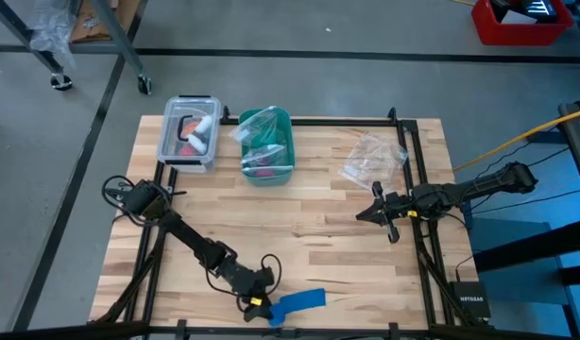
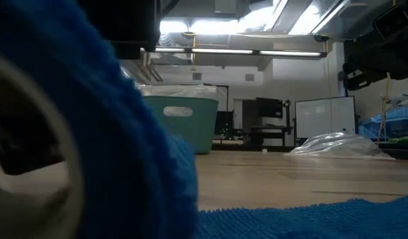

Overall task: Roll bandage
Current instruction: Roll the blue bandage

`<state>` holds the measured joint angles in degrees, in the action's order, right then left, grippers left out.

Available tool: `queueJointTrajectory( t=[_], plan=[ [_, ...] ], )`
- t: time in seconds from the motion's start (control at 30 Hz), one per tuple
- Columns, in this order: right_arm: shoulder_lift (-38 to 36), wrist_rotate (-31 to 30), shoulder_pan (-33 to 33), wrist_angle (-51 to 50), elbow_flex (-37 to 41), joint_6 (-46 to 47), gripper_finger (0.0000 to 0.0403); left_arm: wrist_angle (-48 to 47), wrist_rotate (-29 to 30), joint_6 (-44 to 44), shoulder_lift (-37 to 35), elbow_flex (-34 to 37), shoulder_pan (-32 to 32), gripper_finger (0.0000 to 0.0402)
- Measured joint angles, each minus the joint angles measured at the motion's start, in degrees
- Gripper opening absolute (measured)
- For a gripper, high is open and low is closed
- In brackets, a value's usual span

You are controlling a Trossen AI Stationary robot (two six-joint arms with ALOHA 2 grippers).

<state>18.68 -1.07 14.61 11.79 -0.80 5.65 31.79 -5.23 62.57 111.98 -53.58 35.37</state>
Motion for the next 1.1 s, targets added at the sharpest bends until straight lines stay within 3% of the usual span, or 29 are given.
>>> queueJointTrajectory(
  t=[0.67,0.83,1.1],
  plan=[
    [0.0,0.0,0.0,-1.8,0.0,0.0,0.0024,4.2,-1.4,-2.0,2.7,-0.5,0.4,0.0186],
    [0.0,0.0,0.0,-1.8,0.0,0.0,0.0024,2.9,-3.6,-4.6,2.8,-1.1,1.1,0.0143],
    [0.0,0.0,0.0,-1.5,0.0,0.0,0.0024,3.9,-3.7,-2.8,2.8,-1.1,0.7,0.0021]
  ],
)
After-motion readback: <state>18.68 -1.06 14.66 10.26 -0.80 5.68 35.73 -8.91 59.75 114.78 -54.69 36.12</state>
